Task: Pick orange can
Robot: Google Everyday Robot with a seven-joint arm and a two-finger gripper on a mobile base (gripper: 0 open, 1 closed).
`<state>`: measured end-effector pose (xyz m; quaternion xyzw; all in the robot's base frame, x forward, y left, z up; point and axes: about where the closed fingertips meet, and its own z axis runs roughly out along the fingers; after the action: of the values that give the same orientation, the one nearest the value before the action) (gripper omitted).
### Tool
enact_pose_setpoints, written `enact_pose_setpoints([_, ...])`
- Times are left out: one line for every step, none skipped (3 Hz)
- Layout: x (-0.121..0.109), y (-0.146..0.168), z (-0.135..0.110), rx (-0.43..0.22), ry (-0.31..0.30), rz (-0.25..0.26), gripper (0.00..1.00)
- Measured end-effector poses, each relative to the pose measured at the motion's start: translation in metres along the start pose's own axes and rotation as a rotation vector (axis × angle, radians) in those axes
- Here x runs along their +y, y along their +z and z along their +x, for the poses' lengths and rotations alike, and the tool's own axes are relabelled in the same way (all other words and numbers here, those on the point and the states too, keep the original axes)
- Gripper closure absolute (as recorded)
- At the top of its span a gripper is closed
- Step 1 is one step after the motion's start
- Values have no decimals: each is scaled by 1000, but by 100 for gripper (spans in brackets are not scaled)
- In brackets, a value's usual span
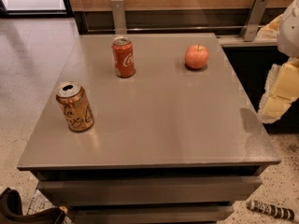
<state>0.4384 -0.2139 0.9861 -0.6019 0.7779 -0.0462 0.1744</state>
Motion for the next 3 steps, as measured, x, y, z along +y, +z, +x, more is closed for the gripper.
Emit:
enact_pose_setpoints([0, 0, 0, 0, 0, 0, 0])
enact_pose_setpoints([3, 0, -13, -40, -21, 12, 0])
enact_pose_setpoints([18, 2, -64, -196, -94, 45, 0])
